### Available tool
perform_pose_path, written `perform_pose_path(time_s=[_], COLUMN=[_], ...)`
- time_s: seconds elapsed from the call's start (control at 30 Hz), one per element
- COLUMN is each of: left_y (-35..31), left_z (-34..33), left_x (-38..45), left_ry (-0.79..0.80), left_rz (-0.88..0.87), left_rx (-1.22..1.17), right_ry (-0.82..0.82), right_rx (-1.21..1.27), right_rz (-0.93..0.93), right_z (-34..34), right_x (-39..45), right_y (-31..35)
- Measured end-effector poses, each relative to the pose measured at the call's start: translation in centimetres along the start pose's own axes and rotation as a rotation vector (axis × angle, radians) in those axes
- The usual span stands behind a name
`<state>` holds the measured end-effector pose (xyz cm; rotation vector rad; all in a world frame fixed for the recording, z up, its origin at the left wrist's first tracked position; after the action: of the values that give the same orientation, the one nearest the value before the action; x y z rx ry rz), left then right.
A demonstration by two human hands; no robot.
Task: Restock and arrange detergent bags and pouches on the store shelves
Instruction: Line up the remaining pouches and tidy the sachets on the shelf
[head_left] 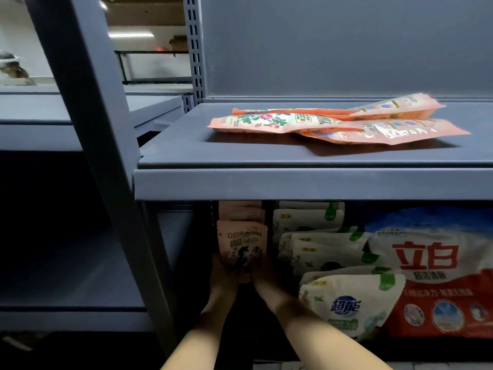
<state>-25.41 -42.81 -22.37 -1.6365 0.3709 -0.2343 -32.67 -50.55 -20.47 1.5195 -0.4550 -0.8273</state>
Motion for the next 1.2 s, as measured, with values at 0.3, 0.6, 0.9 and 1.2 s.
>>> perform_pose_path(time_s=[0.3, 0.6, 0.9, 1.2], left_y=[-0.6, -1.2, -4.5, -12.0], left_z=[0.5, 1.1, 2.7, 1.4], left_x=[-0.6, -1.4, -4.5, -9.1], left_ry=[0.041, 0.015, 0.079, 0.174], left_rz=[0.066, 0.115, 0.136, 0.039], left_rx=[0.132, 0.250, 0.579, 1.090], right_ry=[-0.040, 0.005, 0.133, 0.270], right_rx=[-0.089, -0.187, -0.529, -0.981], right_rz=[-0.016, 0.034, 0.025, 0.147], right_z=[-0.2, 0.4, 1.0, 3.4], right_x=[-1.4, -2.9, -5.6, -12.3], right_y=[-0.6, -0.3, 1.9, 8.8])
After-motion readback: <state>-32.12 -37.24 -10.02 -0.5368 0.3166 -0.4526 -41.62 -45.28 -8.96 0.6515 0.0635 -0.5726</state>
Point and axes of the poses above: each hand's wrist, its own x-axis towards the middle knuckle, its own z-axis out of the back of the hand, y = z × x, the point moved 5 cm from there along x, towards the middle knuckle
